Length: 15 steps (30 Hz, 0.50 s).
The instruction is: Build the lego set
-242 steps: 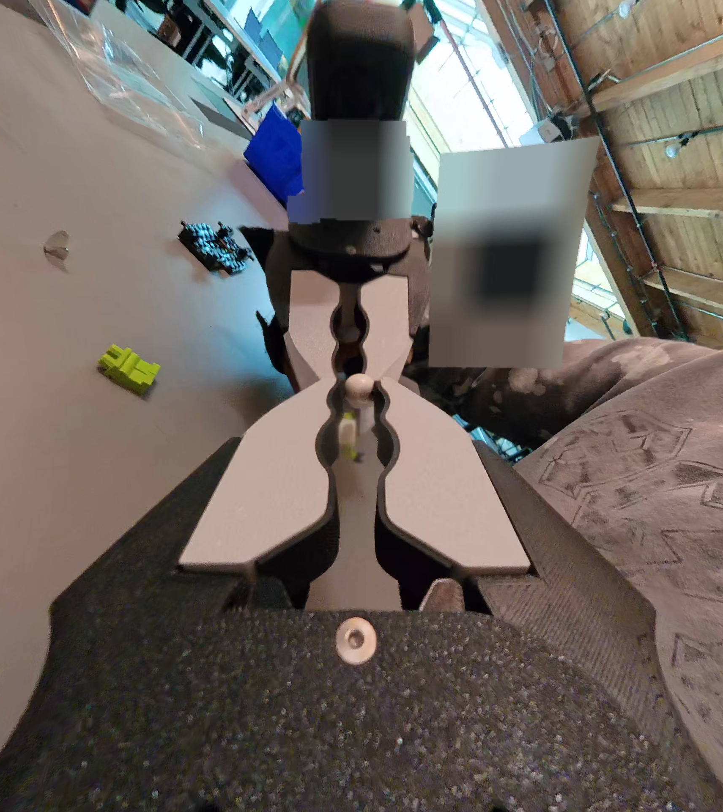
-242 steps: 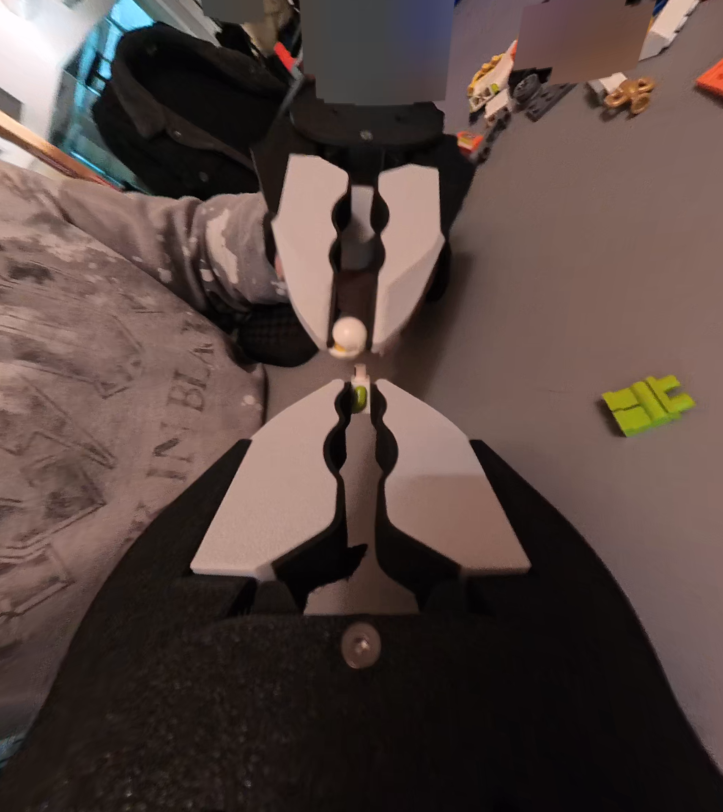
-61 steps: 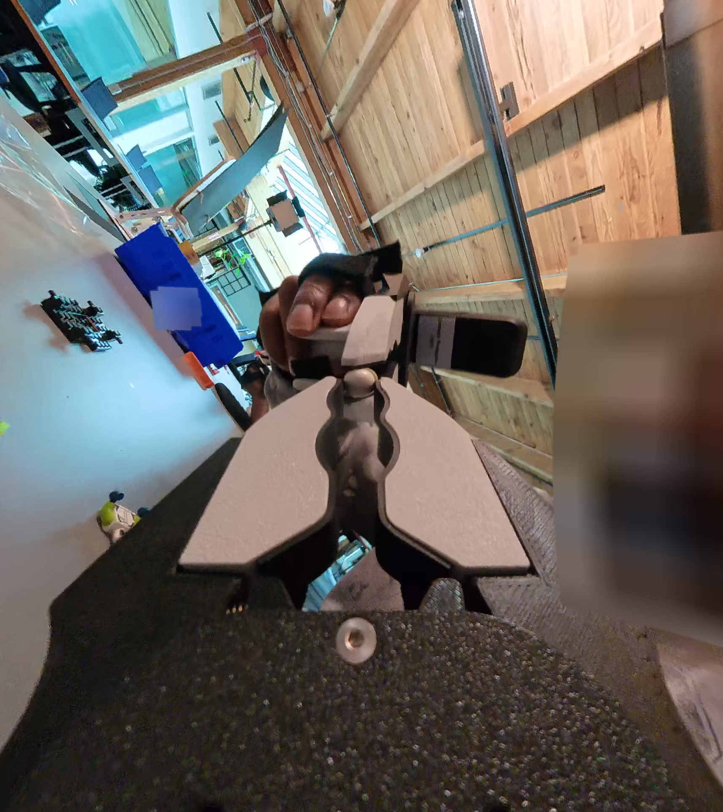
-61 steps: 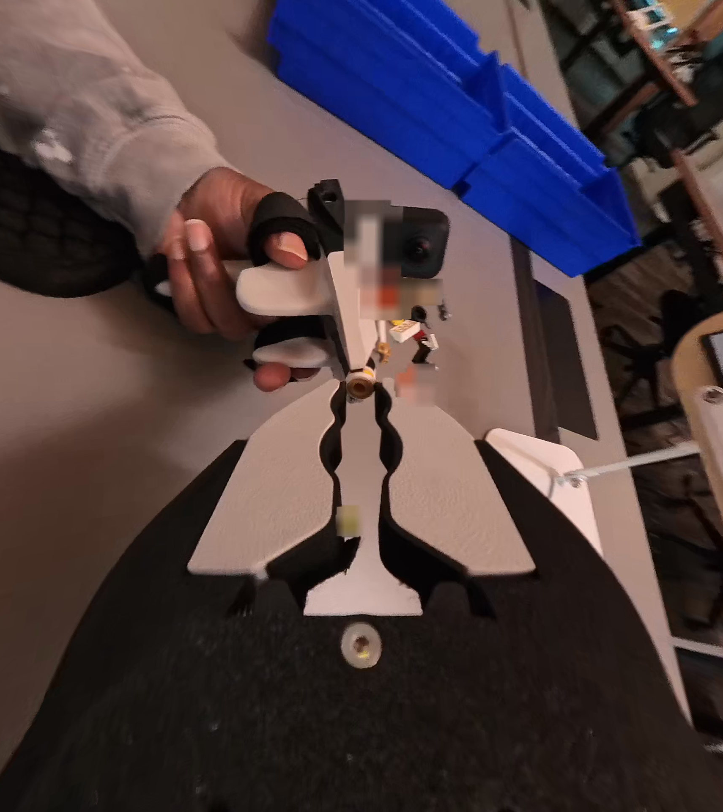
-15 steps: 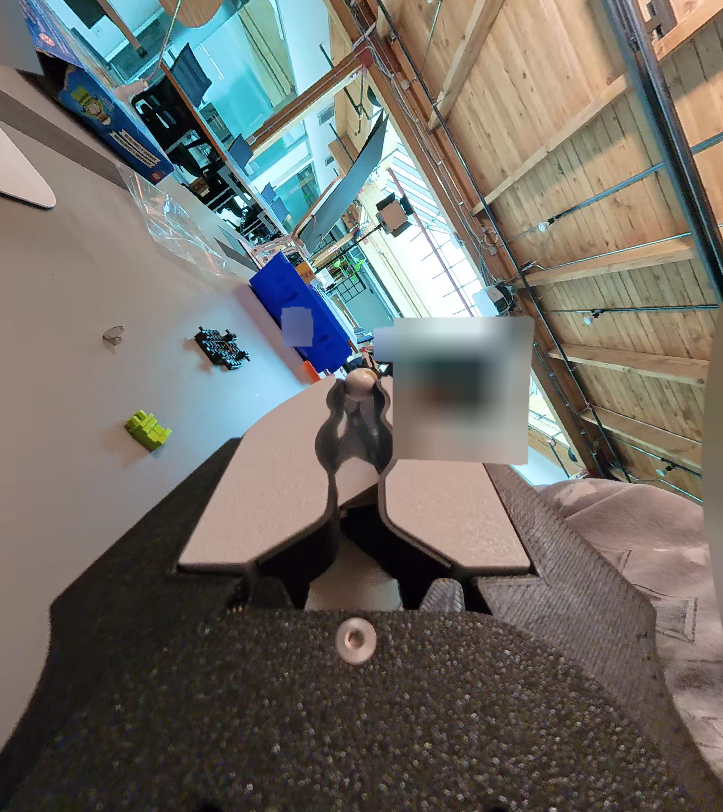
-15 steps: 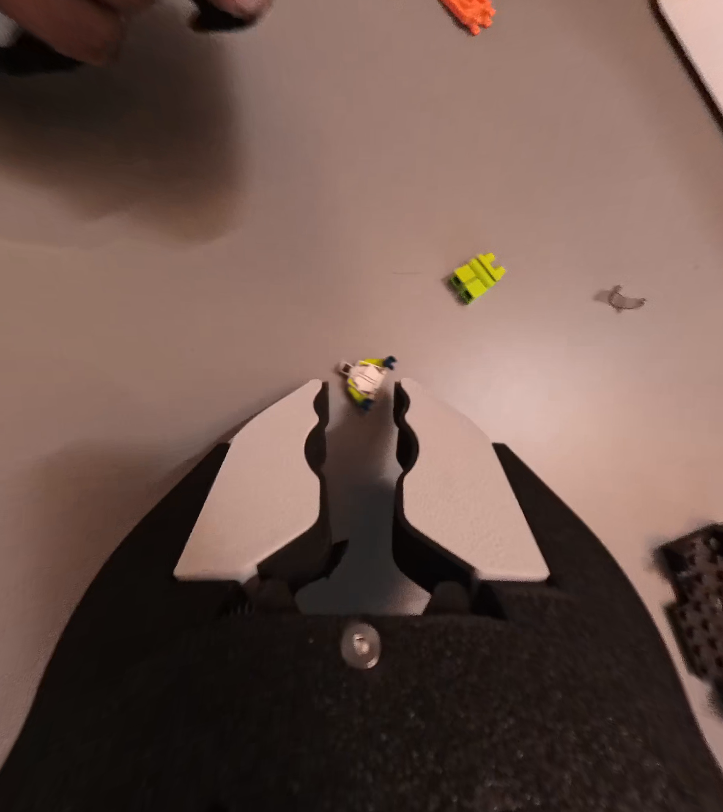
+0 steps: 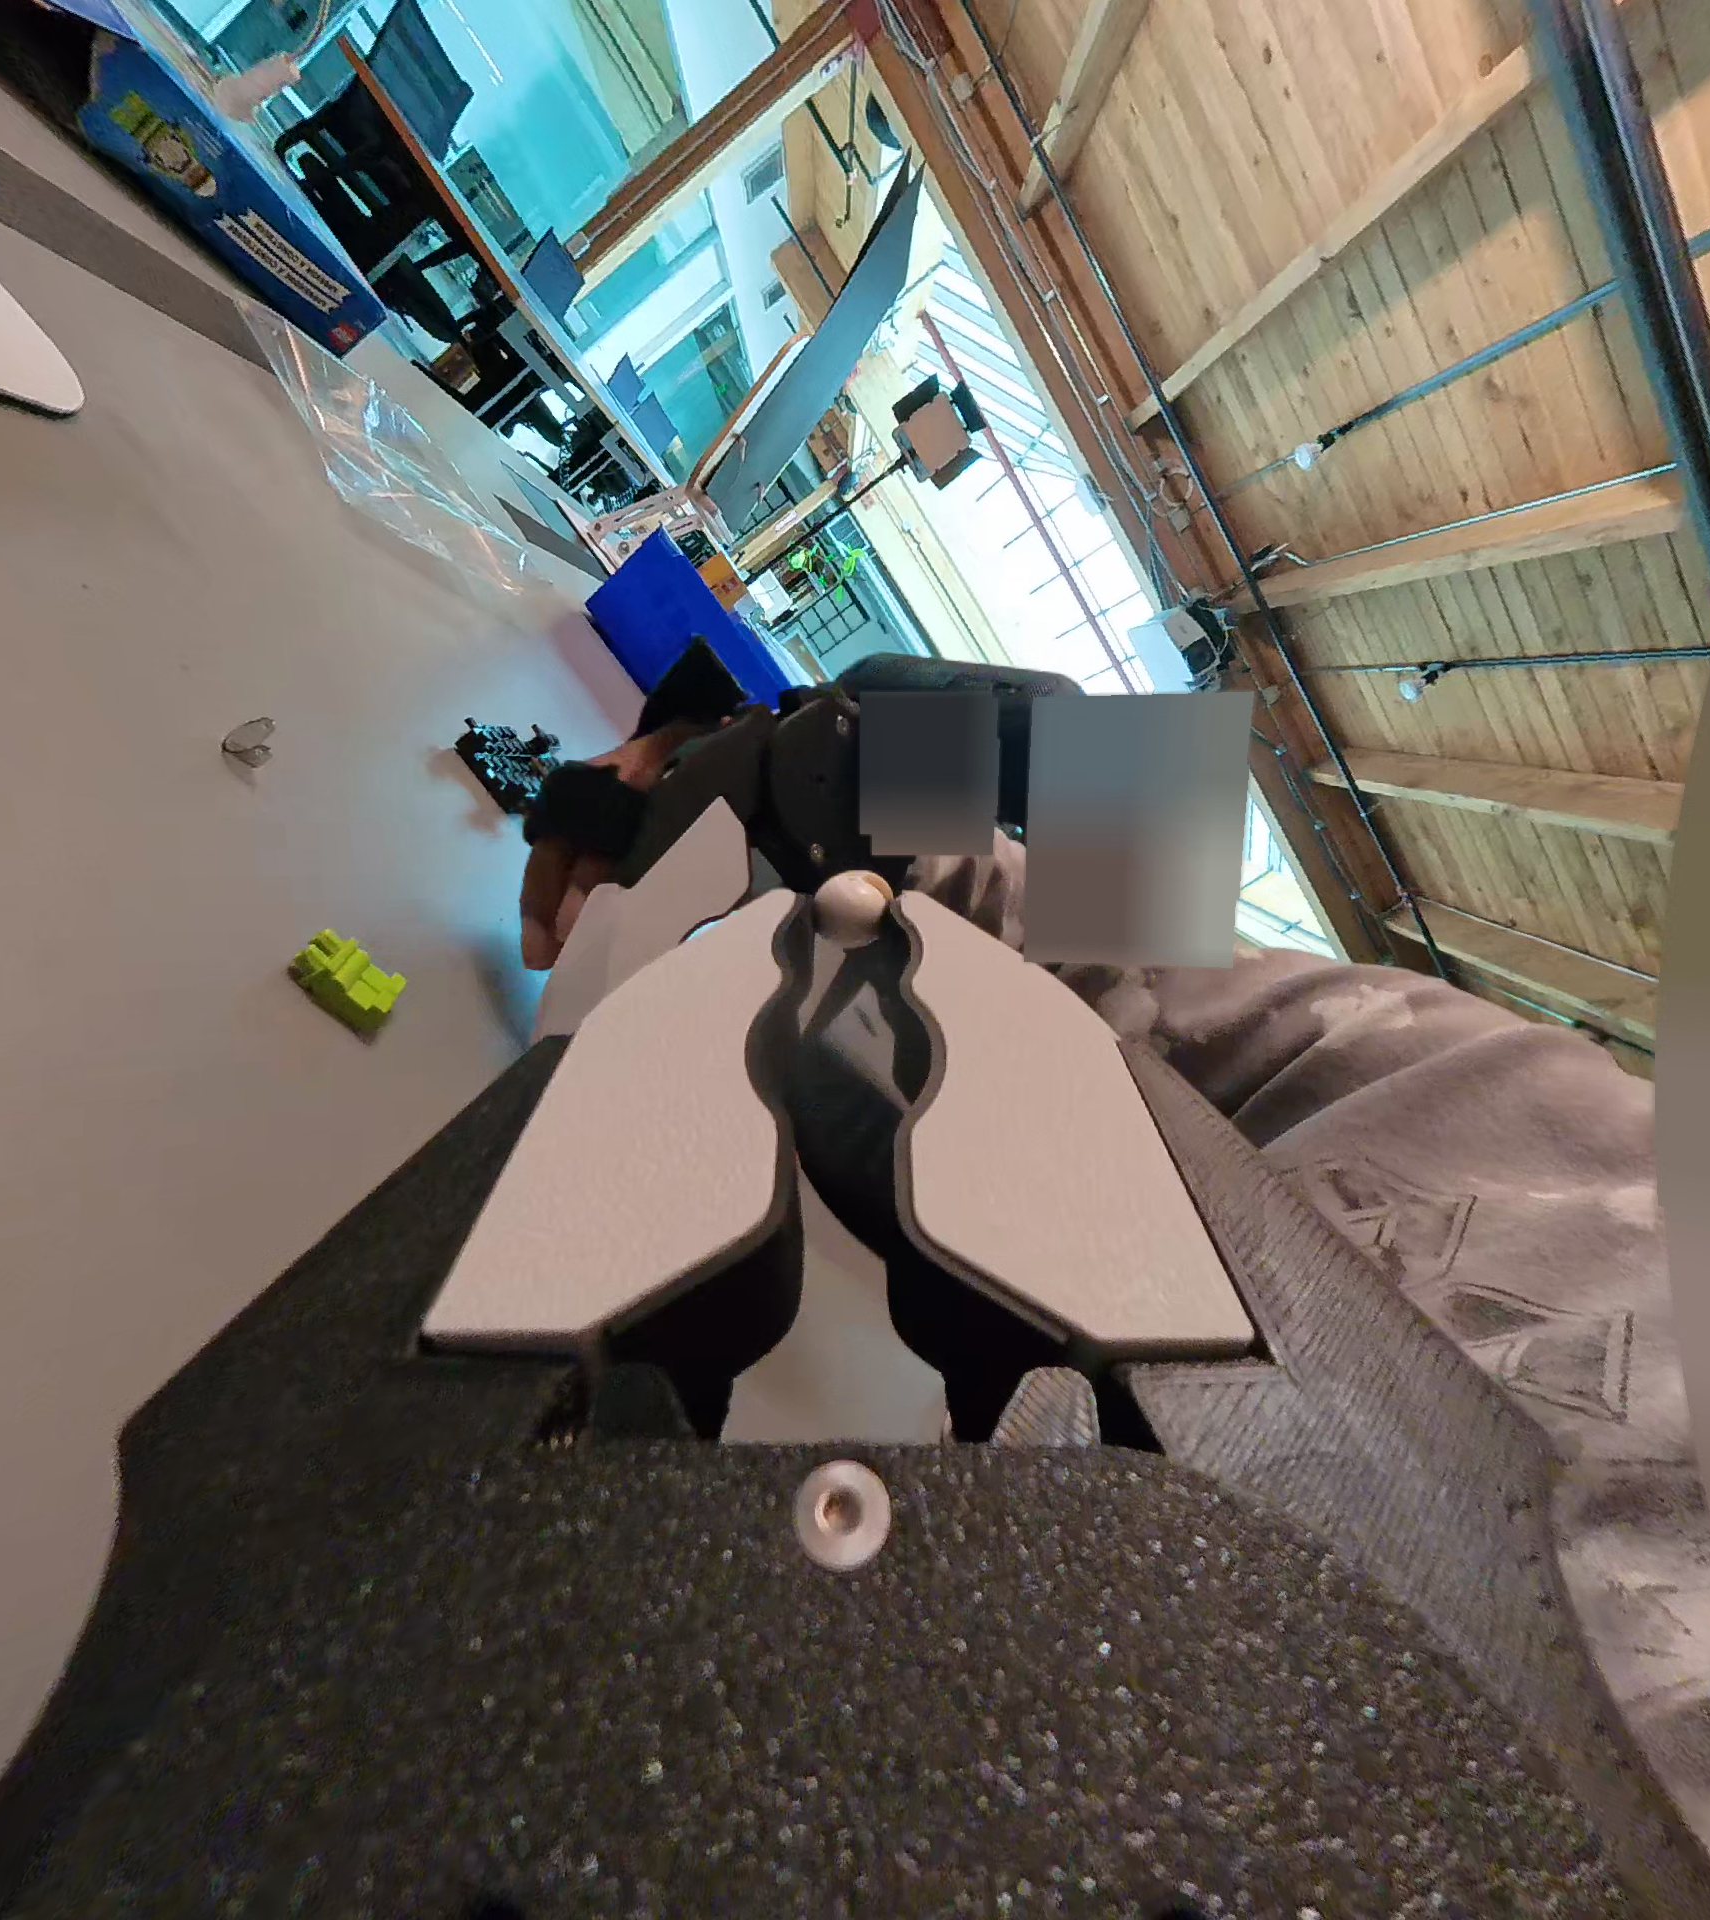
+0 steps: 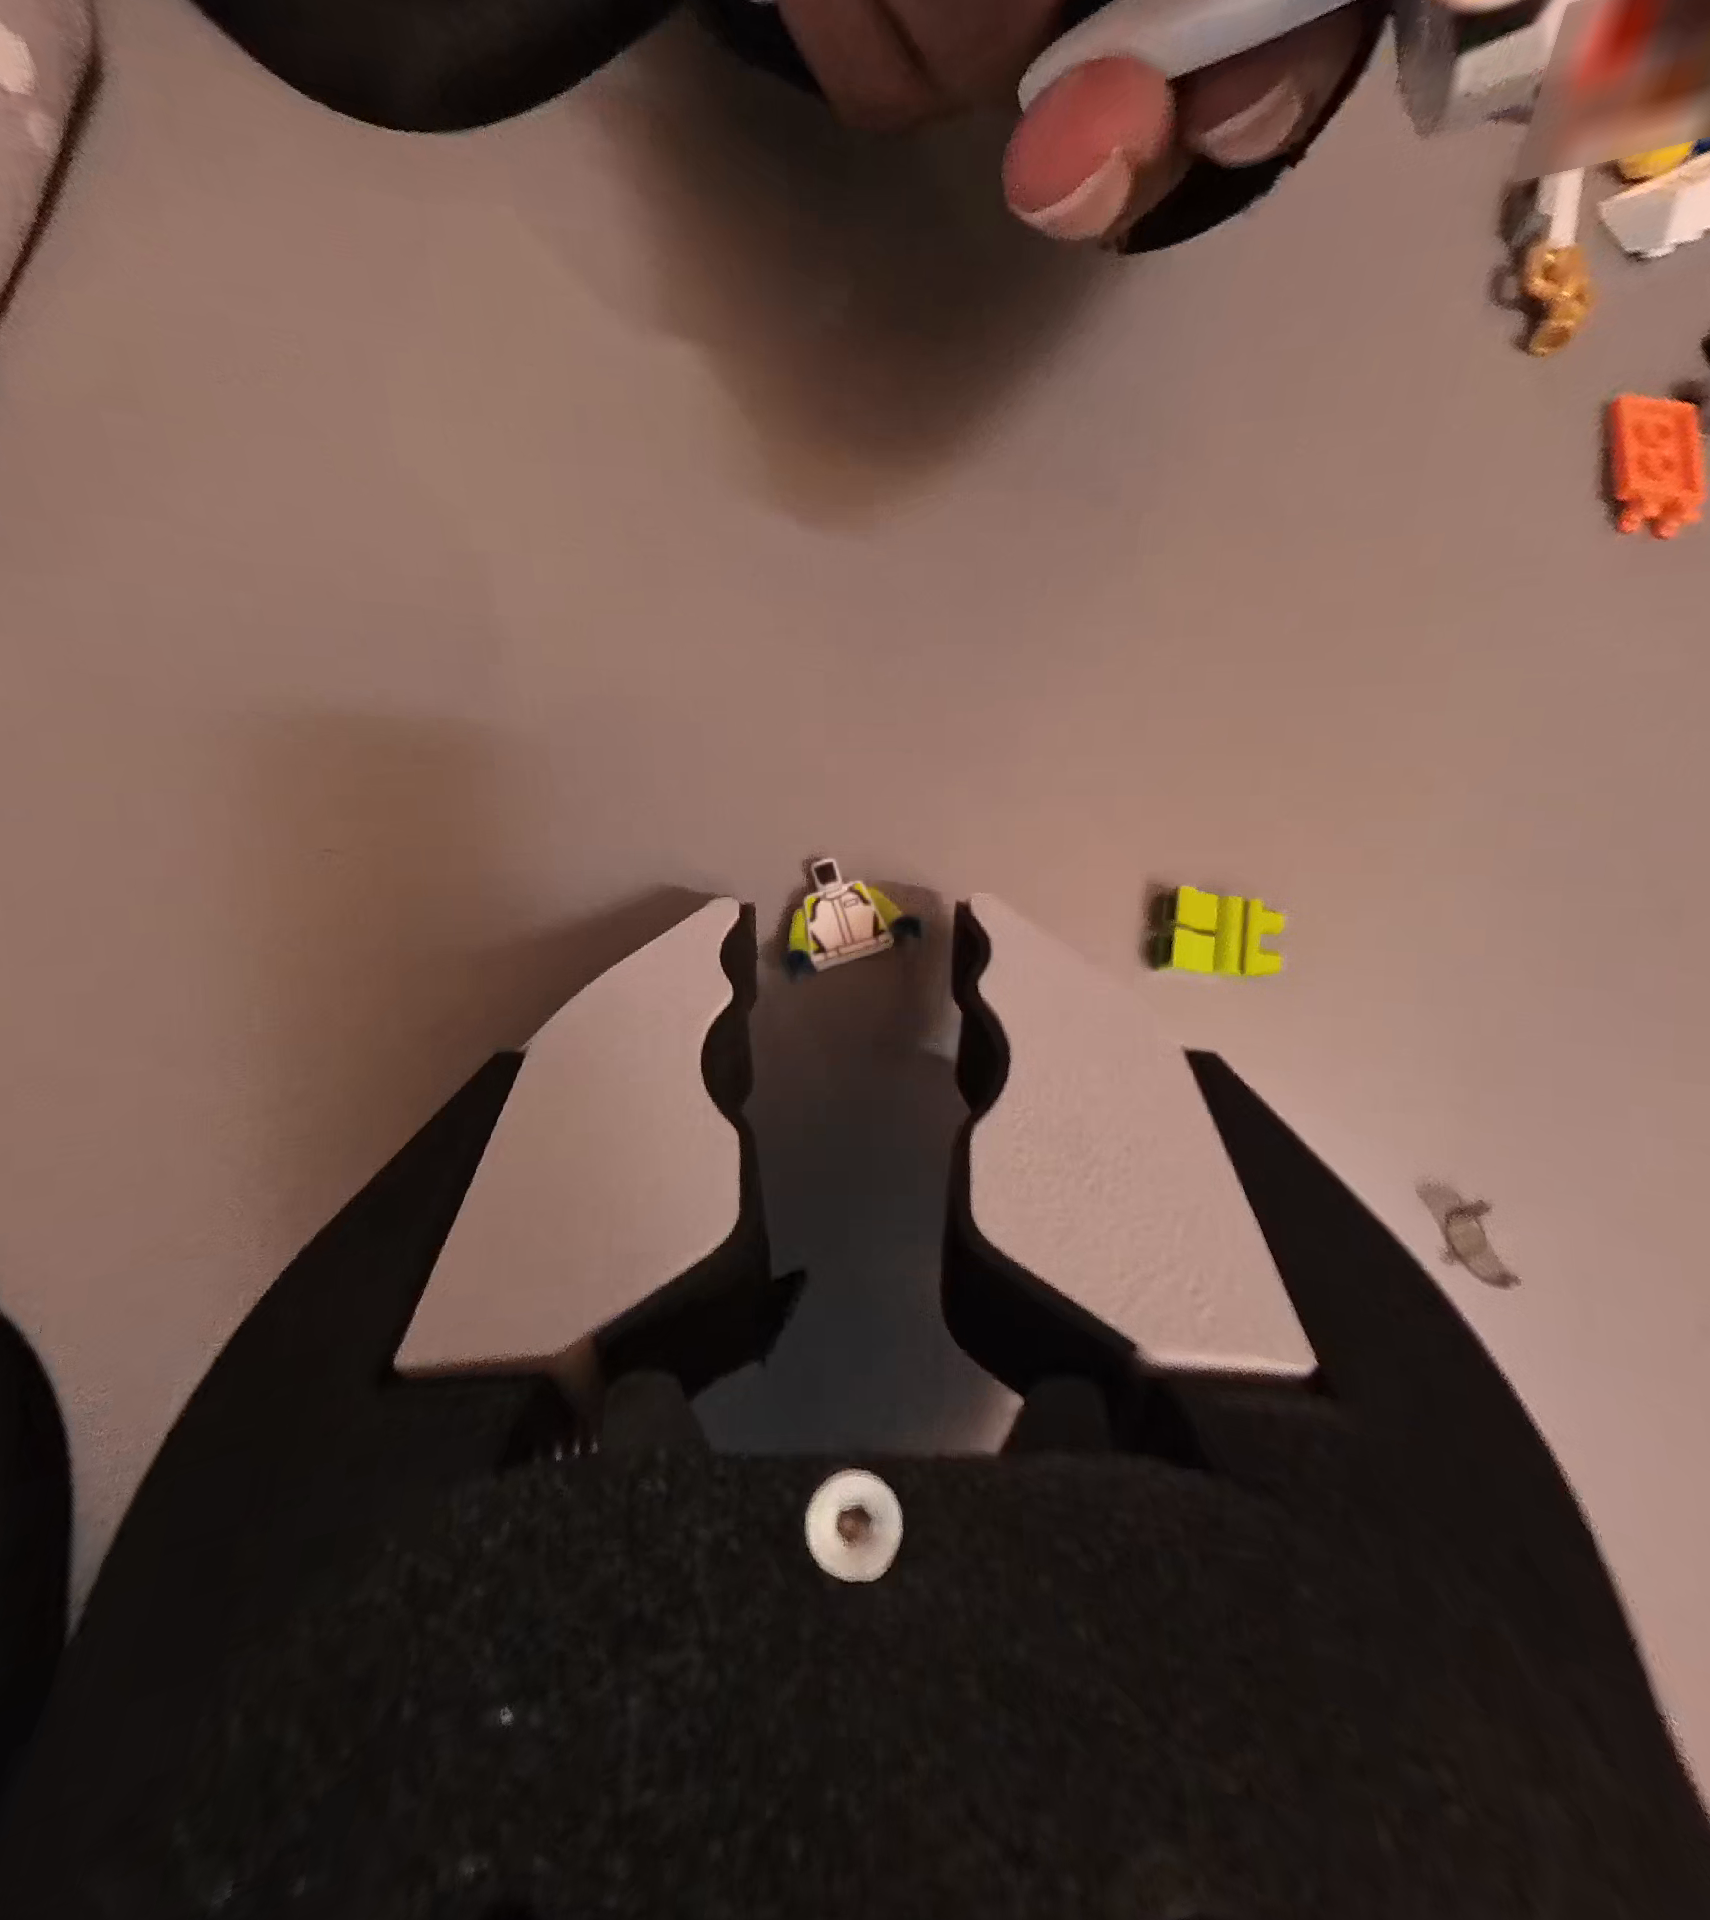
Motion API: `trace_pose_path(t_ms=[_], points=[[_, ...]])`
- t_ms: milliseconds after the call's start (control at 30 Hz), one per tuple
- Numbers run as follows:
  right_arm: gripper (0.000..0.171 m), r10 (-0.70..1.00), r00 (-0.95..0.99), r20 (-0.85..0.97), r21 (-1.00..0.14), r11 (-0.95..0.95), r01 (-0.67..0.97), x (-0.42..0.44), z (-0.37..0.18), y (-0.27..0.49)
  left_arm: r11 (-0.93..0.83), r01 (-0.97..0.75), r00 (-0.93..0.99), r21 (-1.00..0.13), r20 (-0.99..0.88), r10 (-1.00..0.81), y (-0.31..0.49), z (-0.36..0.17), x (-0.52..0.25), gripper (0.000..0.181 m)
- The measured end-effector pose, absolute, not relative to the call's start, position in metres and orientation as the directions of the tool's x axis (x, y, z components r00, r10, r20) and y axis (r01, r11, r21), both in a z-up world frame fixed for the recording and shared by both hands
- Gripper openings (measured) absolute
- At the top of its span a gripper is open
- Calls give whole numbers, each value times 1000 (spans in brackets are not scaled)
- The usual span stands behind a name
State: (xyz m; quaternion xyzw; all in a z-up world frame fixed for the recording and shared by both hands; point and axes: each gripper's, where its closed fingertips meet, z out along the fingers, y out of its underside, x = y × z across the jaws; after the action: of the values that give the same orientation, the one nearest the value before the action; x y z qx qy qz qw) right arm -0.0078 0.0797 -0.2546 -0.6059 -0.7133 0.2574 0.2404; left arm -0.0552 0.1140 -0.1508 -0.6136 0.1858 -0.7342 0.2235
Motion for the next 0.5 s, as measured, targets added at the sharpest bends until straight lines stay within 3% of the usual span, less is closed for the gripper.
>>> trace_pose_path(t_ms=[267, 500], points=[[25, 990, -142, 11, -693, 110, 712, -8, -262, 77, -853, 82, -154, -516, 839, -522, 115, -156, -53, 12], [25, 970, 136, 201, -686, 40, 726, -3, -221, 101, -867, 63, -137, -495, 856, -498, 111, -160, -48, 12]])
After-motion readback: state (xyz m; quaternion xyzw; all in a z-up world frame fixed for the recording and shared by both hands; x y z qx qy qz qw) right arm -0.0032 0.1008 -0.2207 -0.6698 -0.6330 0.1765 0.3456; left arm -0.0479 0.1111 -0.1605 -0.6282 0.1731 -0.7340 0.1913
